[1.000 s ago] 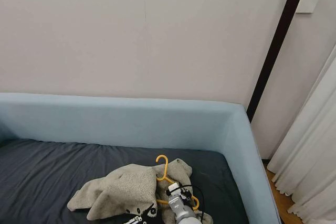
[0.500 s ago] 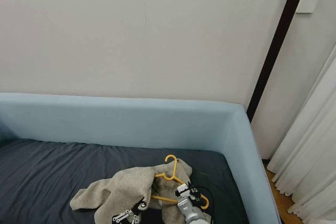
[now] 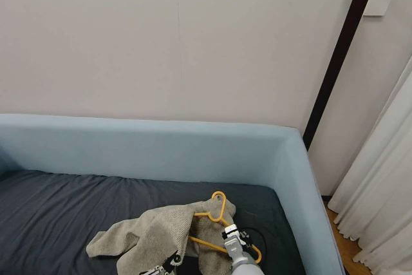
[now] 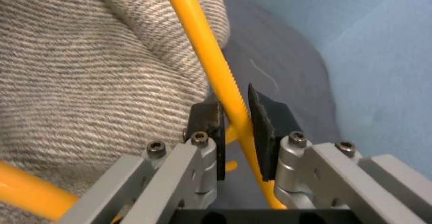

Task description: Pick up the clothes from the sofa and hang them on the clothes hanger.

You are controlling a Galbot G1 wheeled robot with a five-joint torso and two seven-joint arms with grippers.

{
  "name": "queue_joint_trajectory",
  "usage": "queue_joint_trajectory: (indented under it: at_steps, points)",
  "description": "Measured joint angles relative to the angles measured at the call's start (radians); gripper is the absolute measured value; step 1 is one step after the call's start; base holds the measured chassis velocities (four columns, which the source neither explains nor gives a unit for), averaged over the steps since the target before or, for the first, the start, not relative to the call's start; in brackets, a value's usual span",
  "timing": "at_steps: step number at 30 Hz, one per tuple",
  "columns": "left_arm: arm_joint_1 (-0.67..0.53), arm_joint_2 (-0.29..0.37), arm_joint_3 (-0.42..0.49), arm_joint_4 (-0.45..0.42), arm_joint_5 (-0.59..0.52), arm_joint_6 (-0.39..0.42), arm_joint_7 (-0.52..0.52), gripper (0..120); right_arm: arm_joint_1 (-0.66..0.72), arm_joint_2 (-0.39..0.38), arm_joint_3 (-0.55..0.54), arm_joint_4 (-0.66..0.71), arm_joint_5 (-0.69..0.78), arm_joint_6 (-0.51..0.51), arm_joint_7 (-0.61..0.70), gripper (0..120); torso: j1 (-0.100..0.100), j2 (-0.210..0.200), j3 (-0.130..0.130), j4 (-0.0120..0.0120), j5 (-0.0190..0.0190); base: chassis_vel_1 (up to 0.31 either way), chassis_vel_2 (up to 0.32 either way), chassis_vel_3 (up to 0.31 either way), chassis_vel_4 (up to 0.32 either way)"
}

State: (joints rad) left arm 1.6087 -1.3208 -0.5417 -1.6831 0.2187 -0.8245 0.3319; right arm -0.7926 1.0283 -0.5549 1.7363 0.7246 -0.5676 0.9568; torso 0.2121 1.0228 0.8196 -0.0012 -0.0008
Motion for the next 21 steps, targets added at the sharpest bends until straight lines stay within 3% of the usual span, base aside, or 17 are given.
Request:
queue_joint_trajectory:
  at_steps: [8, 21]
  points:
    - [-0.017, -0.008, 0.018, 0.001, 0.002, 0.001, -0.008, 0, -0.034, -0.068, -0.014, 0.077, 0.011, -0.006, 0.008, 11, 0.000, 0.000, 0.000, -0.0002, -0.0001, 0.000, 0.000, 0.000, 0.000]
    - [0.011, -0.015, 0.089, -0.029, 0.033, 0.002, -0.007, 0, 0.035, 0.021, -0.027, -0.075, 0.011, -0.033, 0.010, 11, 0.000, 0.000, 0.000, 0.0000, 0.0000, 0.000, 0.000, 0.000, 0.000]
